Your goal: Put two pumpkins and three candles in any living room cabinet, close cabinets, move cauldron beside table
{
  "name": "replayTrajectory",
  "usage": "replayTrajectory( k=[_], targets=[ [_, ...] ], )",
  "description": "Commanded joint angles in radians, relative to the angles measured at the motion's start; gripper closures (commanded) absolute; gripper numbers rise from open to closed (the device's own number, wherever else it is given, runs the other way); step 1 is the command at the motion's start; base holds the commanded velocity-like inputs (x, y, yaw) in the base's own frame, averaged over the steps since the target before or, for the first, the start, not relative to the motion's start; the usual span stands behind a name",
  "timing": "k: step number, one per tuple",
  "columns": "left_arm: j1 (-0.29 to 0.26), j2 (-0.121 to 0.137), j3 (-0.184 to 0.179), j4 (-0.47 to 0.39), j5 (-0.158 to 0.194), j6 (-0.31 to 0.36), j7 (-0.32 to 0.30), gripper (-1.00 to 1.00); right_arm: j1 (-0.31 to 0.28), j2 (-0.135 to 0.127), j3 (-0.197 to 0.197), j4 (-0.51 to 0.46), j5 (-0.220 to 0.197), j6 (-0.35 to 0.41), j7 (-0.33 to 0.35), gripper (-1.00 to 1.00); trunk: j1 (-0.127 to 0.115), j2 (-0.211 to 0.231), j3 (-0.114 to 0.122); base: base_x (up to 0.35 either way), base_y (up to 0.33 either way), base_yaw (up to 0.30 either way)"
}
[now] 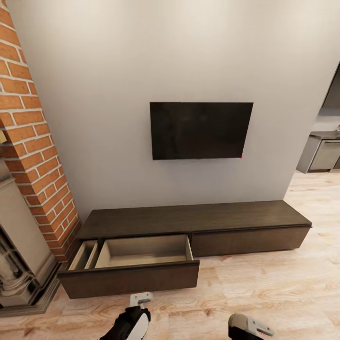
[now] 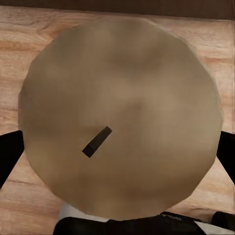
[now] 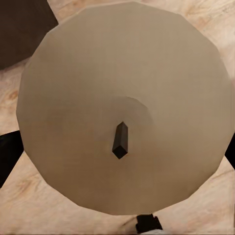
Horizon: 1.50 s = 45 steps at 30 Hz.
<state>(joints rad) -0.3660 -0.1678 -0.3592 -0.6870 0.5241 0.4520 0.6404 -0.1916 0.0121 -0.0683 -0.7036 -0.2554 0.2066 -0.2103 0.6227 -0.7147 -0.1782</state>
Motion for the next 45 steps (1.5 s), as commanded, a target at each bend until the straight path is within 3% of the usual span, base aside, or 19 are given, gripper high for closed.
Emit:
replayTrajectory(
  k=[1,6,8,11,13,16,20,24,27,32,36,42,45],
  targets=[
    [-0.001,0.003,0.004,-0.026,0.009,0.037,0.007,1.00,0.000,0.004,-0.002,-0.030,-0.009,0.047,-0.004,1.00,-0.004,0.006,0.001,0.000,0.000,0.000],
    [-0.011,0.039,0.110,-0.133,0.007,0.249,0.001,1.00,-0.004,0.070,-0.002,-0.265,-0.007,0.353,-0.016,1.00,-0.023,0.041,0.017,0.000,0.000,0.000],
    [-0.020,0.065,0.153,-0.257,0.006,0.394,0.001,1.00,-0.023,0.081,-0.003,-0.364,-0.010,0.509,-0.063,1.00,-0.030,0.055,0.023,0.000,0.000,0.000],
    [-0.051,0.097,0.218,-0.394,0.005,0.545,0.001,1.00,-0.088,0.104,-0.003,-0.431,-0.016,0.633,-0.122,1.00,-0.042,0.076,0.033,0.000,0.000,0.000],
    [-0.094,0.122,0.235,-0.421,0.007,0.578,0.001,1.00,-0.141,0.131,-0.003,-0.444,-0.013,0.702,-0.135,1.00,-0.050,0.090,0.039,0.000,0.000,0.000],
    [-0.144,0.161,0.254,-0.380,0.013,0.590,-0.001,1.00,-0.204,0.158,-0.002,-0.448,-0.012,0.790,-0.142,1.00,-0.061,0.111,0.048,0.000,0.000,0.000],
    [-0.212,0.171,0.260,-0.271,0.019,0.592,-0.005,1.00,-0.276,0.162,-0.001,-0.445,-0.013,0.820,-0.153,1.00,-0.076,0.139,0.061,0.000,0.000,0.000],
    [-0.289,0.181,0.270,-0.196,0.019,0.591,-0.066,1.00,-0.319,0.162,0.083,-0.430,-0.017,0.822,-0.192,1.00,-0.092,0.167,0.073,0.000,0.000,0.000],
    [-0.364,0.212,0.282,-0.087,0.019,0.590,-0.139,1.00,-0.353,0.162,0.129,-0.421,-0.026,0.822,-0.212,1.00,-0.103,0.188,0.083,0.000,0.000,0.000],
    [-0.422,0.256,0.284,-0.012,0.018,0.589,-0.205,1.00,-0.366,0.162,0.137,-0.345,-0.031,0.808,-0.214,1.00,-0.122,0.223,0.099,0.000,0.000,0.000],
    [-0.451,0.262,0.284,0.016,0.019,0.591,-0.235,1.00,-0.367,0.162,0.136,-0.334,-0.033,0.785,-0.215,1.00,-0.134,0.244,0.108,0.000,0.000,0.000],
    [-0.455,0.263,0.283,0.018,0.017,0.593,-0.240,1.00,-0.367,0.162,0.139,-0.332,-0.102,0.784,-0.216,1.00,-0.134,0.244,0.108,0.000,0.000,0.000],
    [-0.455,0.263,0.283,0.018,0.017,0.593,-0.241,1.00,-0.367,0.162,0.143,-0.332,-0.117,0.784,-0.216,1.00,-0.134,0.244,0.108,0.000,0.114,0.000]
  ],
)
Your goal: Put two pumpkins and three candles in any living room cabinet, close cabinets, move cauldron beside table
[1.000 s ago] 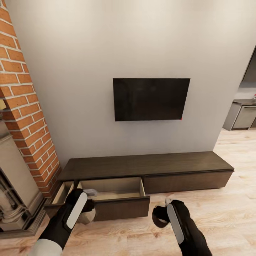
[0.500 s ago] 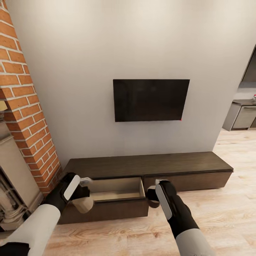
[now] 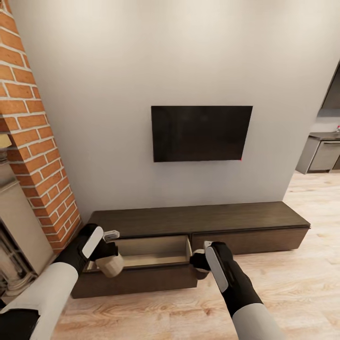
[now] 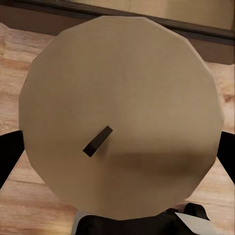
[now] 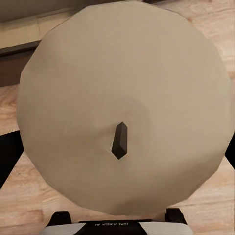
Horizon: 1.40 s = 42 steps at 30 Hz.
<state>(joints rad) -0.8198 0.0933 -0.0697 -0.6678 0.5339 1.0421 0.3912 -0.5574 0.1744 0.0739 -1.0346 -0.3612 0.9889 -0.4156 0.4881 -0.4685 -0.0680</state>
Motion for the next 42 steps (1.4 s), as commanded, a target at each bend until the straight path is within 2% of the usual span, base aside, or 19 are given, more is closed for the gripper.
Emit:
replayTrajectory(
  k=[1,13,19,42],
  targets=[
    [-0.001,0.002,-0.007,-0.001,0.008,0.002,0.008,1.00,-0.001,0.000,0.002,-0.001,-0.014,0.002,-0.011,1.00,0.001,-0.002,-0.002,0.000,0.208,0.000],
    [-0.001,0.029,-0.007,-0.001,0.005,0.000,0.007,1.00,-0.001,0.000,0.004,-0.002,-0.016,-0.003,-0.011,1.00,0.001,-0.002,-0.002,0.047,0.129,0.054],
    [-0.001,0.029,-0.009,-0.001,0.002,-0.001,0.008,1.00,-0.001,0.000,0.006,-0.003,-0.016,-0.004,-0.009,1.00,0.001,-0.002,-0.002,0.134,0.007,0.201],
    [-0.001,0.034,-0.009,0.001,0.004,-0.004,0.006,1.00,0.000,0.000,0.006,-0.007,-0.016,-0.003,-0.008,1.00,0.001,-0.002,-0.002,0.151,0.025,0.004]
  ],
)
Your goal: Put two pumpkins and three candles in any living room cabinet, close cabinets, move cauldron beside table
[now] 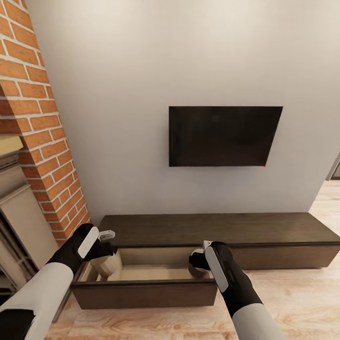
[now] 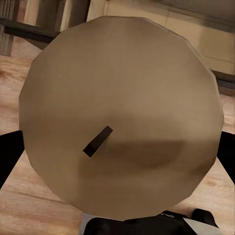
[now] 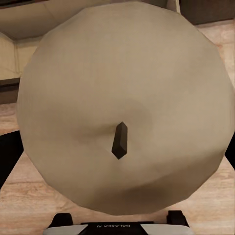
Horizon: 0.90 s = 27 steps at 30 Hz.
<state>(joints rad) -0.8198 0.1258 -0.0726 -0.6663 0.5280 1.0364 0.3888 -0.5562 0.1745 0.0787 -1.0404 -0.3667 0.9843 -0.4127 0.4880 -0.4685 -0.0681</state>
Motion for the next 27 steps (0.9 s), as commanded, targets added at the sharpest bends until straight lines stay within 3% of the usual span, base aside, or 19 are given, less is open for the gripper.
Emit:
replayTrajectory(
  k=[1,12,20,27],
  targets=[
    [-0.001,0.001,-0.006,-0.001,0.010,0.002,0.009,1.00,-0.001,0.000,0.001,-0.001,-0.011,0.002,-0.011,1.00,0.001,-0.002,-0.002,0.094,0.035,0.000],
    [-0.001,0.001,-0.007,-0.002,0.011,0.002,0.009,1.00,-0.001,0.000,0.001,-0.001,-0.011,0.004,-0.011,1.00,0.001,-0.002,-0.002,0.162,0.032,-0.005],
    [-0.001,-0.006,-0.008,-0.008,0.010,-0.001,0.002,1.00,-0.001,0.000,0.002,-0.001,-0.012,0.004,-0.011,1.00,0.001,-0.002,-0.002,0.066,-0.043,-0.224],
    [-0.001,-0.007,-0.011,-0.007,0.011,-0.034,-0.001,1.00,-0.001,0.000,0.019,-0.002,-0.012,0.002,-0.008,1.00,0.001,-0.002,-0.002,0.038,-0.096,-0.034]
  ],
)
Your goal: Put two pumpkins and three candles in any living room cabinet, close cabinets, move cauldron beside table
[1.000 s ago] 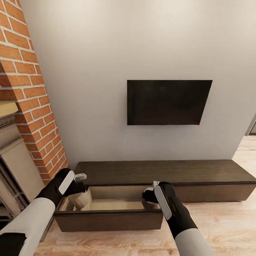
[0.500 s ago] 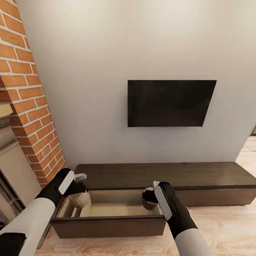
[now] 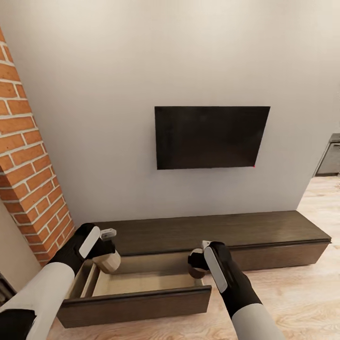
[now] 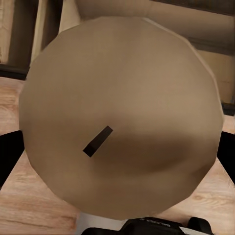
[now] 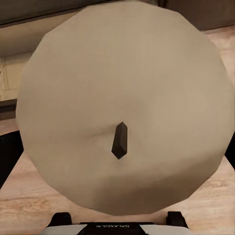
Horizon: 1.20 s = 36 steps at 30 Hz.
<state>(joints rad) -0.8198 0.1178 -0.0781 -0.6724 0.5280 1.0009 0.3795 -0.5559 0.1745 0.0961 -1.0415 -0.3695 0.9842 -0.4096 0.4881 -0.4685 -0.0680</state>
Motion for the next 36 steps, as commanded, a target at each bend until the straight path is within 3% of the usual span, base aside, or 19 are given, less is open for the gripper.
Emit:
replayTrajectory(
  k=[1,5,14,17,20,22,26,36],
  targets=[
    [-0.001,0.002,-0.006,0.000,0.012,-0.007,0.008,1.00,-0.001,0.000,0.025,-0.001,-0.009,0.000,-0.010,1.00,0.001,-0.002,-0.002,0.003,0.128,-0.003],
    [-0.001,0.002,-0.007,0.002,0.011,-0.018,-0.023,1.00,-0.001,0.000,0.084,-0.002,-0.025,-0.036,-0.011,1.00,0.001,-0.002,-0.002,0.001,0.144,-0.001],
    [0.000,0.005,-0.012,0.003,0.006,-0.021,-0.058,1.00,-0.002,0.000,0.101,-0.002,-0.073,-0.046,-0.012,1.00,0.001,-0.002,-0.002,0.060,-0.043,0.000],
    [0.001,0.001,-0.011,0.003,0.006,-0.021,-0.060,1.00,-0.008,0.000,0.131,-0.003,-0.131,-0.050,-0.013,1.00,0.001,-0.002,-0.002,0.051,-0.068,0.000],
    [0.006,0.001,-0.011,0.004,0.008,-0.027,-0.060,1.00,-0.063,0.000,0.160,0.013,-0.219,-0.055,-0.018,1.00,0.001,-0.002,-0.002,0.011,-0.014,0.000],
    [0.014,0.001,-0.010,0.004,0.010,-0.054,-0.063,1.00,-0.096,0.000,0.171,0.106,-0.248,-0.124,-0.032,1.00,0.001,-0.002,-0.002,0.002,-0.003,0.000],
    [0.016,0.001,-0.010,0.004,0.011,-0.086,-0.063,1.00,-0.151,0.000,0.175,0.224,-0.259,-0.187,-0.078,1.00,0.001,-0.002,-0.002,-0.013,0.024,0.000],
    [0.016,0.003,-0.010,0.005,0.011,-0.097,-0.064,1.00,-0.158,0.000,0.177,0.248,-0.261,-0.205,-0.089,1.00,0.001,-0.002,-0.002,-0.017,0.124,0.000]
  ],
)
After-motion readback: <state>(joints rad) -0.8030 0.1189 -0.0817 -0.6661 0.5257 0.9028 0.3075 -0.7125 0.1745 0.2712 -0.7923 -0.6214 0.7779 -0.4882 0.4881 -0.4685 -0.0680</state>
